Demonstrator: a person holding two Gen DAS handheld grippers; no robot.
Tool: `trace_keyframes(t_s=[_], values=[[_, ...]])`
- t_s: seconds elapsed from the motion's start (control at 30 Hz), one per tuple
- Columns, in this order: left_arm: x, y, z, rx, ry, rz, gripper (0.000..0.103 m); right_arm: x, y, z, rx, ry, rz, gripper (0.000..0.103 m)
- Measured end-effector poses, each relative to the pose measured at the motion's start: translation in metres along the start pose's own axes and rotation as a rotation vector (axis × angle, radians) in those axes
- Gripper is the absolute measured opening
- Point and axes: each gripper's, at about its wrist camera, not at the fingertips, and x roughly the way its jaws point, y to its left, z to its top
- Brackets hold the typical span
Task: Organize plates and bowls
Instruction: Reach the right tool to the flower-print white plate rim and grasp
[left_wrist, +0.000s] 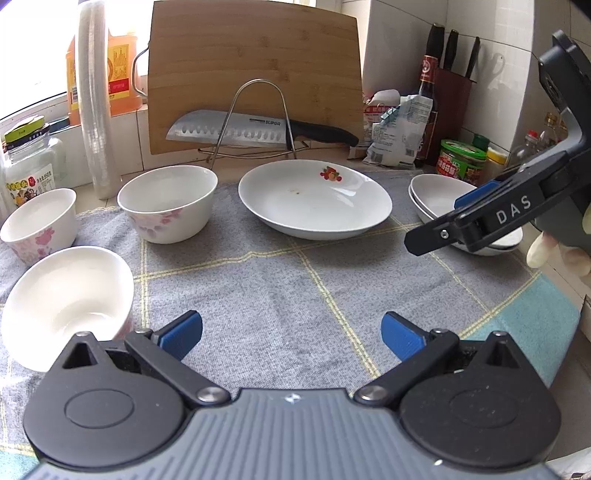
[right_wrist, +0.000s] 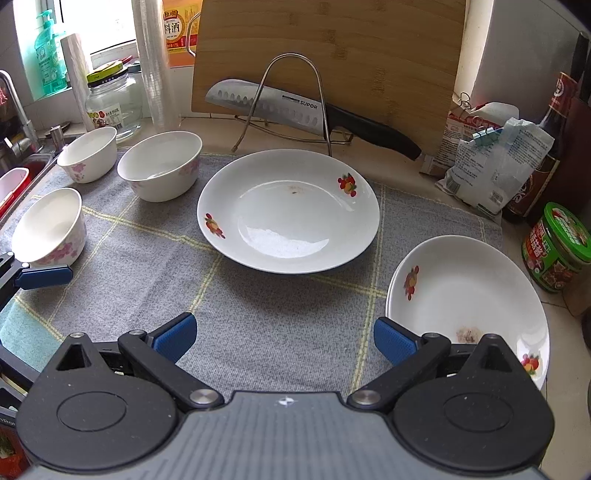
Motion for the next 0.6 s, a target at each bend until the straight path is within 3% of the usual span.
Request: trace_keyframes(t_s=[0.6], values=[[0.054, -0.037, 0.029, -0.059, 0.082, 0.141, 0.102, 0.078, -0.073, 0.076, -0.110, 0.033, 0.144, 0.103]])
